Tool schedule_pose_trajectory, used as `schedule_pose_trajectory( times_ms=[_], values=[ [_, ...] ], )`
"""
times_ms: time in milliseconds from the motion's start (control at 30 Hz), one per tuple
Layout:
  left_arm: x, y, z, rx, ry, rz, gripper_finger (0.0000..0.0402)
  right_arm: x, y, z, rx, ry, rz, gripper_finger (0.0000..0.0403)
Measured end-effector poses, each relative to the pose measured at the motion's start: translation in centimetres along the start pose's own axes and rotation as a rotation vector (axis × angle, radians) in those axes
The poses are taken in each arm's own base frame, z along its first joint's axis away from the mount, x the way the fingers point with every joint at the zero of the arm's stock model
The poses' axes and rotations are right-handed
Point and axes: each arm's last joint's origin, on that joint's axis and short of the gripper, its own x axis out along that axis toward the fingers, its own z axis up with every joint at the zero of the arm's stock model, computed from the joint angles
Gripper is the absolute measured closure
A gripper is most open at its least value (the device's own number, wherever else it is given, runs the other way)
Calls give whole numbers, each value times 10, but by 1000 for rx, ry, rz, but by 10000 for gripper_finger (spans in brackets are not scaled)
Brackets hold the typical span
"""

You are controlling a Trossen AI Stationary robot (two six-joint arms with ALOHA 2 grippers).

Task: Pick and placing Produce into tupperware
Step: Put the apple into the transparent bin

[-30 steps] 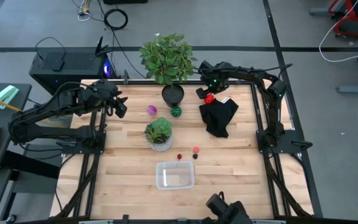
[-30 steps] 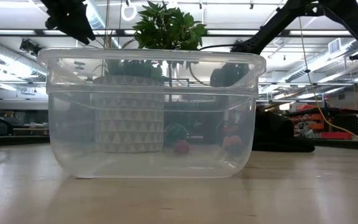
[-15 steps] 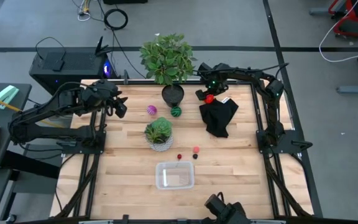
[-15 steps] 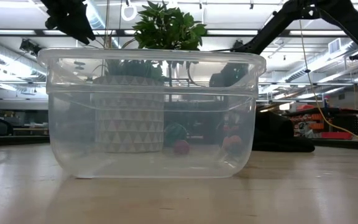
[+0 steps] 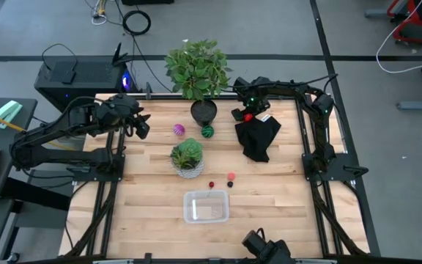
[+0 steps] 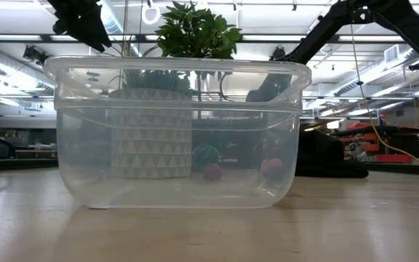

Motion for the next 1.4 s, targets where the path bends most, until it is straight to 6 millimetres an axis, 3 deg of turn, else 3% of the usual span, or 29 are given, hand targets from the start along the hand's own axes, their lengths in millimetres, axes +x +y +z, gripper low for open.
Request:
schedule_pose_trajectory(
  times_ms=[400,867,1167,1400],
  values=[
    [0,0,0,3,0,0,216,-1,0,1,-6,-8,2,121],
    [0,0,0,3,0,0,216,-7,-7,-1,-40,22,-3,114],
    [0,0,0,2,0,0,220,-41,-29,5,-3,-72,23,112],
    [0,0,0,2,0,0,218,-80,-47,-6,-13,-115,30,114]
  ],
)
